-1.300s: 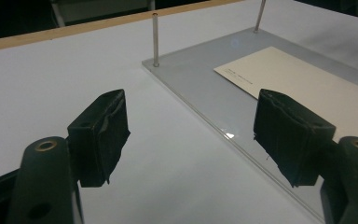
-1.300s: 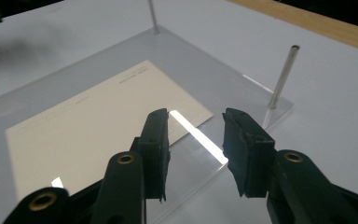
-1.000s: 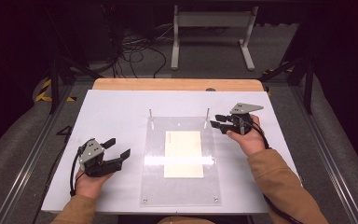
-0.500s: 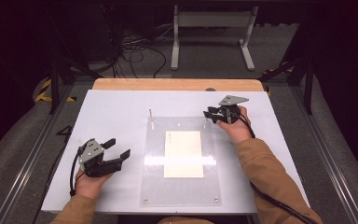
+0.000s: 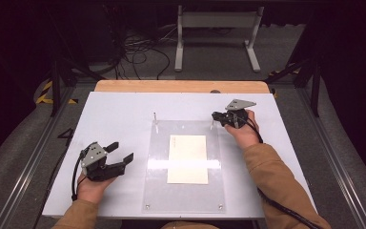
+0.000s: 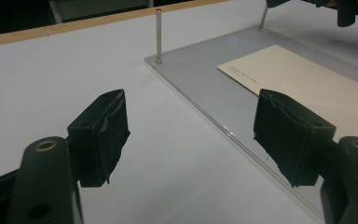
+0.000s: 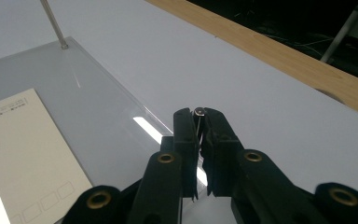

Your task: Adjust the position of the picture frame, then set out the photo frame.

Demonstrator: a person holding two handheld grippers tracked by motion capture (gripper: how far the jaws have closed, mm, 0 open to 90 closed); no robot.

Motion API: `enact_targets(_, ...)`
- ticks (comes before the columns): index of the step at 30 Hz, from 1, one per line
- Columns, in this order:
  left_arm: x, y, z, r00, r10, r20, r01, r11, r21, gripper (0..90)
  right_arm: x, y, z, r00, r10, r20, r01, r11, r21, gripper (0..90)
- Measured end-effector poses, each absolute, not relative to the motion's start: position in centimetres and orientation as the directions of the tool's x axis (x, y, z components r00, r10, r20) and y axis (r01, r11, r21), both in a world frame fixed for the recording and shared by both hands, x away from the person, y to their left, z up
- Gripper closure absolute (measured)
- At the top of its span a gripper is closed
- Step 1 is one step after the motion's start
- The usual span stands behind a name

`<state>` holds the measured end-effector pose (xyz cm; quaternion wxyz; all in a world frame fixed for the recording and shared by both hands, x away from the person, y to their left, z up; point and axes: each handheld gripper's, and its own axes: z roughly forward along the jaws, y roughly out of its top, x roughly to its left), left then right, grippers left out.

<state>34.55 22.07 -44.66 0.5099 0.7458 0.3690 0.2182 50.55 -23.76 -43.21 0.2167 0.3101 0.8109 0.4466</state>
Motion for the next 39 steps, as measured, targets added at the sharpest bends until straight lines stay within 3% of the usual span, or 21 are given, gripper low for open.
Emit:
enact_targets(7,34.4,22.0,-44.6,0.641,0.765,-0.053,0.332,-0.214,0.919,26.1,50.7,-23.9,-43.8,-0.716,0.692,-0.095,0.300,0.428,0.853,68.3)
enact_targets(14,34.3,21.8,-44.4,0.658,0.752,-0.041,0.341,-0.249,0.906,25.6,51.1,-24.5,-44.6,-0.749,0.663,0.001,0.318,0.358,0.878,64.7)
enact_targets(19,34.4,21.5,-44.5,0.669,0.743,-0.031,0.340,-0.269,0.901,25.5,51.4,-24.5,-45.1,-0.741,0.670,0.047,0.347,0.322,0.880,68.5)
enact_targets(25,34.4,21.2,-44.6,0.676,0.736,-0.025,0.341,-0.283,0.896,25.5,51.2,-24.3,-45.4,-0.726,0.687,0.031,0.346,0.327,0.879,84.1)
enact_targets(29,34.3,21.2,-44.6,0.675,0.737,-0.027,0.341,-0.279,0.898,25.4,51.1,-24.0,-45.4,-0.714,0.700,0.004,0.338,0.339,0.878,85.0)
enact_targets(39,34.4,20.7,-44.6,0.688,0.726,-0.009,0.328,-0.299,0.896,25.2,51.3,-23.7,-45.4,-0.648,0.753,0.118,0.446,0.249,0.860,84.3)
